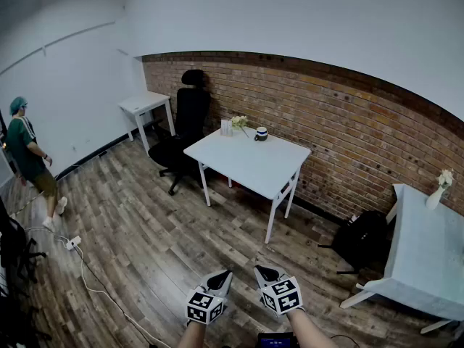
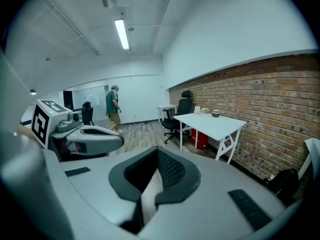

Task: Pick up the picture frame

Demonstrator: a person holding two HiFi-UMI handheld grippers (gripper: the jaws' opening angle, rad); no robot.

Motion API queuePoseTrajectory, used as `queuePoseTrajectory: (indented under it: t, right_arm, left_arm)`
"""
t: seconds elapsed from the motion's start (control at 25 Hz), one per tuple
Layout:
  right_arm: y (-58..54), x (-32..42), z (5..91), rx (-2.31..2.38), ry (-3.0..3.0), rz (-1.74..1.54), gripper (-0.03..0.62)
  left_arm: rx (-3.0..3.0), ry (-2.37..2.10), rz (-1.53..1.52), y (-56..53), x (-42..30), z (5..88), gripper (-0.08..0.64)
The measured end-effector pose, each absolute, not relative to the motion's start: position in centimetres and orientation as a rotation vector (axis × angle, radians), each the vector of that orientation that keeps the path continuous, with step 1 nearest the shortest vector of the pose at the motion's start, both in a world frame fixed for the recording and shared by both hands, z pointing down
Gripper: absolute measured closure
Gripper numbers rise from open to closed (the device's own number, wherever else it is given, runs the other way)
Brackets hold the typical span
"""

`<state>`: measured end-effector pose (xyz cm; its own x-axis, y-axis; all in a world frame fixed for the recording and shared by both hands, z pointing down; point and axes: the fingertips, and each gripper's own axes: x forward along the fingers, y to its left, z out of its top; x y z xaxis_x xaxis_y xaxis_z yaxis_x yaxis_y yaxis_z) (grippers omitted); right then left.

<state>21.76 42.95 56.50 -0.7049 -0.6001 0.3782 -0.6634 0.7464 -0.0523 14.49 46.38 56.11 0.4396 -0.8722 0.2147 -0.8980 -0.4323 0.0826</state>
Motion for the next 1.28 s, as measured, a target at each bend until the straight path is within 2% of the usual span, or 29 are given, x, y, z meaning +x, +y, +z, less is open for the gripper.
queuePoseTrajectory:
  t: [1.28]
  right_arm:
    - [42.7,24.5,56.9,0.852,-2.636,0.259,0.584]
  left_arm:
    - [2.519,-1.497,0.327,45.8,18.9,57.7,0.549]
